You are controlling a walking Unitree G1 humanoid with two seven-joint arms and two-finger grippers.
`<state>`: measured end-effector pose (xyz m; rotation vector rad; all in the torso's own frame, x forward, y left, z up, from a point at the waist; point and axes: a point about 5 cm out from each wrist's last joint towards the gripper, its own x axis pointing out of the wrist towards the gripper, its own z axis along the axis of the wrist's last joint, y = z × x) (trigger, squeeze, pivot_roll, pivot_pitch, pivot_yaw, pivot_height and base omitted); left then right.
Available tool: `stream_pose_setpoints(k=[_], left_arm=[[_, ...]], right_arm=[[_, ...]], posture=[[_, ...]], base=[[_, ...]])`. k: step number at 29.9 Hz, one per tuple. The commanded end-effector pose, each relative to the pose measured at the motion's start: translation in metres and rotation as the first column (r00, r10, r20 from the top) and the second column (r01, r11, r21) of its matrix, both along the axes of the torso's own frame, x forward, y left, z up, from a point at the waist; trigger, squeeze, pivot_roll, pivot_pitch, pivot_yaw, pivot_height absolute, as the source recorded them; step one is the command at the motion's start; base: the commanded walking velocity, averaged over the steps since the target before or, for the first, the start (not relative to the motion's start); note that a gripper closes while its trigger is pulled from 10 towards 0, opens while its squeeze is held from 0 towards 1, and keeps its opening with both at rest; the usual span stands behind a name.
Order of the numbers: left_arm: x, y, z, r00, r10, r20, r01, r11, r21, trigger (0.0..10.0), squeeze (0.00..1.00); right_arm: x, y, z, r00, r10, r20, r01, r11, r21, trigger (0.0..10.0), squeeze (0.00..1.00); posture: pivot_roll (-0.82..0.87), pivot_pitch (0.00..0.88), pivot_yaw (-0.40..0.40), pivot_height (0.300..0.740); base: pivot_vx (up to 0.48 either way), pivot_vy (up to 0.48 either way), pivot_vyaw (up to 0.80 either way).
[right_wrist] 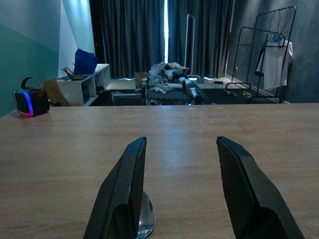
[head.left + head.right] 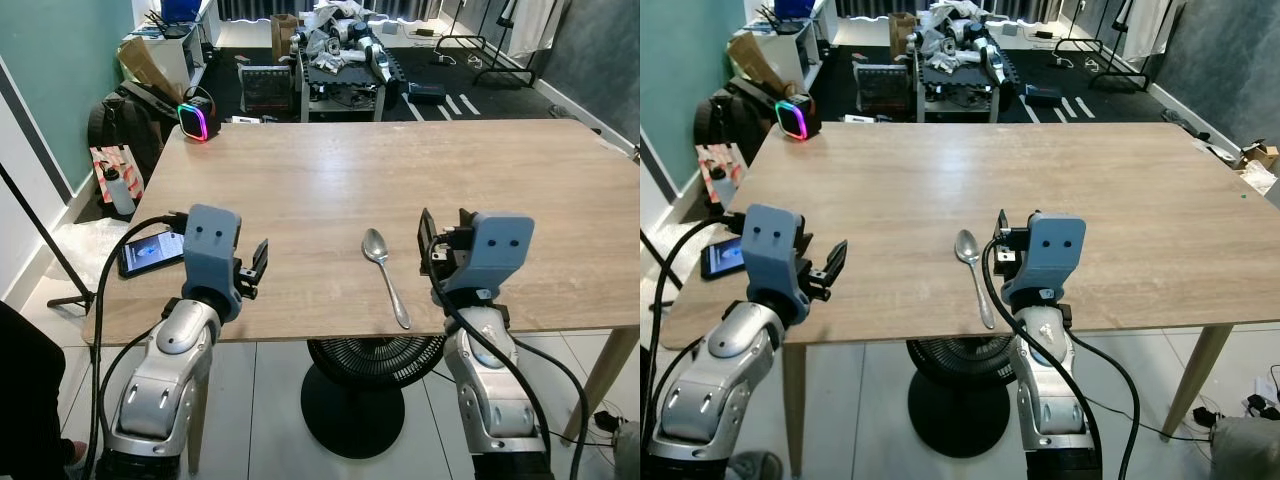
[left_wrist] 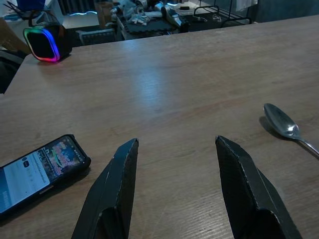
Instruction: Setting the table
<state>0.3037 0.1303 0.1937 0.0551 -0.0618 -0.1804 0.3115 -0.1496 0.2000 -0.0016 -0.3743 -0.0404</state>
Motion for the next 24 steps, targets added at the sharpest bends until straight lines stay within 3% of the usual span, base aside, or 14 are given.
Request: stream_pose_setpoints(k=[1, 14, 24], left_arm=[[-0.001, 0.000, -0.004, 1.000, 0.007, -0.010, -0.007, 1.000, 0.012, 10.0, 0.00], [-0.002, 0.017, -0.013, 0.998, 0.056, -0.030, -0.055, 0.998, 0.031, 10.0, 0.00], [-0.002, 0.016, -0.014, 0.998, 0.051, -0.025, -0.050, 0.998, 0.022, 10.0, 0.00]], right_arm=[[0.000, -0.002, -0.005, 1.000, -0.006, -0.025, 0.006, 1.000, -0.005, 10.0, 0.00], [-0.001, 0.000, -0.011, 0.999, -0.002, -0.037, 0.002, 1.000, -0.009, 10.0, 0.00], [-0.002, -0.002, -0.012, 0.999, -0.006, -0.035, 0.005, 1.000, -0.025, 10.0, 0.00]], posture=[[0.06, 0.000, 0.042, 0.740], [0.06, 0.000, 0.052, 0.740], [0.04, 0.000, 0.058, 0.740]], base=[[0.000, 0.000, 0.00], [0.000, 0.000, 0.00], [0.000, 0.000, 0.00]])
